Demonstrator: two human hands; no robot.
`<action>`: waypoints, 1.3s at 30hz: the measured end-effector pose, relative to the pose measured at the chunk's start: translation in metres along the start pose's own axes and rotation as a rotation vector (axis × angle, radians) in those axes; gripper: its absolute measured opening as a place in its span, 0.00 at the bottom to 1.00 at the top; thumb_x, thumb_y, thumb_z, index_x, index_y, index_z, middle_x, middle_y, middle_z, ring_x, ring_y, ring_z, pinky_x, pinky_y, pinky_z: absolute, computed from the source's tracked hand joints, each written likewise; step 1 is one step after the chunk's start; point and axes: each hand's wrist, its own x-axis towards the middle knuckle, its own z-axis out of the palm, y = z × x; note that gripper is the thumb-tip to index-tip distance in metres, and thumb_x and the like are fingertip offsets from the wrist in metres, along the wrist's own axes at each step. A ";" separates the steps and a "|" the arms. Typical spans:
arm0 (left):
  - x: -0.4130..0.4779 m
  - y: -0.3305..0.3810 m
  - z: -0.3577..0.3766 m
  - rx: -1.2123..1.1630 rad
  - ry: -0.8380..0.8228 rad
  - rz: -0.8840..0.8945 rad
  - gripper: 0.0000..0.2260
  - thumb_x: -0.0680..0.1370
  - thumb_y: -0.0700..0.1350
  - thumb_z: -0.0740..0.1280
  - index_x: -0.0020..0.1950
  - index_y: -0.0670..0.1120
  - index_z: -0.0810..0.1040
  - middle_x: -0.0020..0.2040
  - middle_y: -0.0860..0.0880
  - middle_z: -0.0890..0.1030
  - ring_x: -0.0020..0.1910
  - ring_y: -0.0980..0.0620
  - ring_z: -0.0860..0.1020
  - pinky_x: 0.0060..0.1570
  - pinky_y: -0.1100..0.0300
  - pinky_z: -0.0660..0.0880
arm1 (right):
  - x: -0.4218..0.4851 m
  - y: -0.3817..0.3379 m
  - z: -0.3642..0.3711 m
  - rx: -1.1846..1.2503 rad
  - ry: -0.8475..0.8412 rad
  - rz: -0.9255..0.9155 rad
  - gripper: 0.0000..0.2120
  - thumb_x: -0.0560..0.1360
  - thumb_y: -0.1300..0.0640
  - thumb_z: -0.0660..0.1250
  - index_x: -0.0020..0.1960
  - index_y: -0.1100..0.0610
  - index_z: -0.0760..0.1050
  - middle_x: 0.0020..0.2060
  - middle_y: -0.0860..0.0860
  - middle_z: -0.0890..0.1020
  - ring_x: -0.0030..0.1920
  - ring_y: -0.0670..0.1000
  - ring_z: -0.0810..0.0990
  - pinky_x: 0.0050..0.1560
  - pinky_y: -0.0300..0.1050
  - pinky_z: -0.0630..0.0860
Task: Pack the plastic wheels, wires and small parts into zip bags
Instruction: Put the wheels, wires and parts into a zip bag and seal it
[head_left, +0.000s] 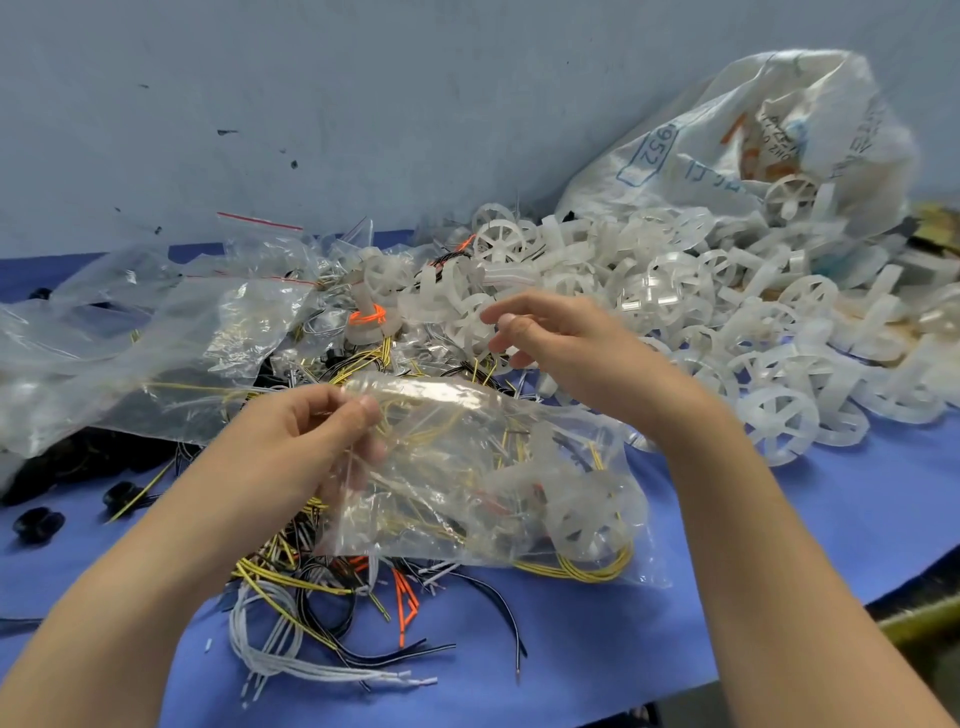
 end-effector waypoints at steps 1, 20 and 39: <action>0.000 0.007 0.002 -0.047 -0.011 0.044 0.09 0.76 0.53 0.66 0.41 0.51 0.82 0.38 0.47 0.84 0.31 0.53 0.79 0.31 0.62 0.76 | 0.002 -0.002 0.003 -0.021 -0.021 0.007 0.10 0.83 0.50 0.60 0.59 0.46 0.79 0.47 0.43 0.85 0.48 0.47 0.83 0.51 0.43 0.80; 0.017 0.046 0.010 0.016 0.120 0.508 0.09 0.81 0.44 0.63 0.47 0.55 0.81 0.34 0.49 0.77 0.32 0.55 0.76 0.36 0.68 0.74 | 0.000 -0.028 0.018 0.271 -0.162 -0.023 0.28 0.78 0.35 0.59 0.25 0.49 0.69 0.22 0.43 0.65 0.24 0.44 0.62 0.28 0.30 0.65; 0.022 0.046 -0.020 0.080 0.432 0.528 0.06 0.77 0.60 0.64 0.52 0.65 0.79 0.46 0.60 0.83 0.46 0.64 0.80 0.48 0.70 0.74 | 0.003 -0.044 0.004 0.215 0.294 -0.277 0.08 0.79 0.60 0.68 0.46 0.48 0.78 0.40 0.53 0.76 0.35 0.51 0.74 0.42 0.55 0.75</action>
